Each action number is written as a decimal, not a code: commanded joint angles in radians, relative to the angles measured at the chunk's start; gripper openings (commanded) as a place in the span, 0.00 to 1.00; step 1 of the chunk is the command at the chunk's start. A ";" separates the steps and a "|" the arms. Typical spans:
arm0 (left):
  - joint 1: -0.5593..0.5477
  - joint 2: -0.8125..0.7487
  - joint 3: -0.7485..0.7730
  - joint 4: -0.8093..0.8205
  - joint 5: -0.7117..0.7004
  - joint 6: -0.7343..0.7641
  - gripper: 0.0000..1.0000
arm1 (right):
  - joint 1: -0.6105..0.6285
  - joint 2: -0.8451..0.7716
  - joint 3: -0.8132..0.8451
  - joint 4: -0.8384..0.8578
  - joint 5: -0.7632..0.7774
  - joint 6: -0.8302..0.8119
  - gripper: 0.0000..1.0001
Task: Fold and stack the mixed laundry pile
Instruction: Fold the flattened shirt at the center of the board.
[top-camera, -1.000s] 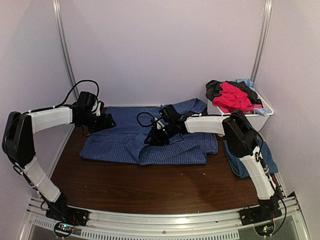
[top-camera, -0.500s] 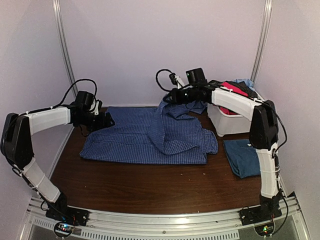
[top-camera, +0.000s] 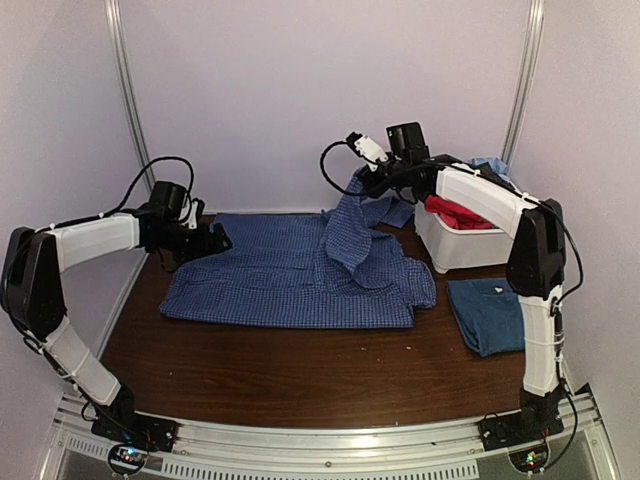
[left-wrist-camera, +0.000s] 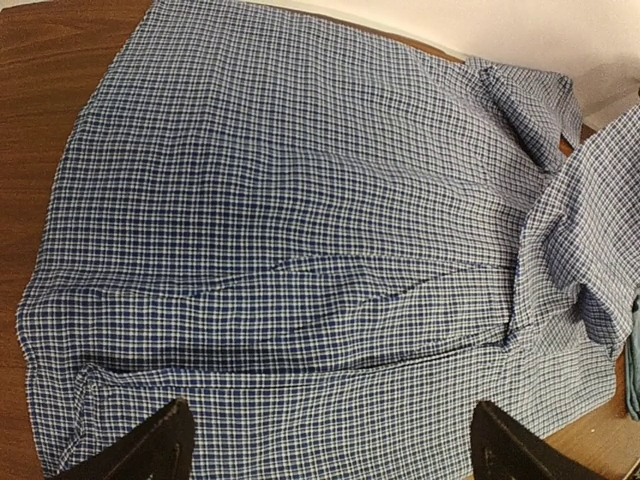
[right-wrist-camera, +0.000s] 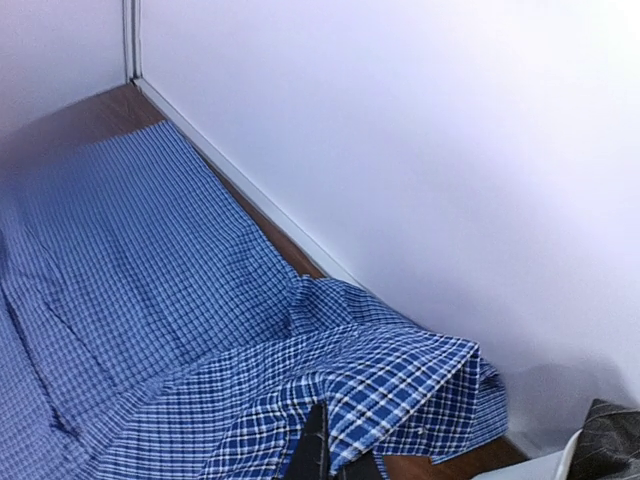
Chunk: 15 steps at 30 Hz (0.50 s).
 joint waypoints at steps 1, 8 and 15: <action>0.016 -0.036 -0.018 0.030 -0.008 0.020 0.98 | 0.002 0.005 -0.035 0.121 0.151 -0.211 0.00; 0.020 -0.029 -0.044 0.078 0.033 0.011 0.98 | 0.018 0.028 -0.022 0.336 0.116 -0.287 0.00; -0.047 -0.050 -0.195 0.384 0.079 -0.020 0.90 | 0.068 0.119 0.047 0.441 0.121 -0.381 0.00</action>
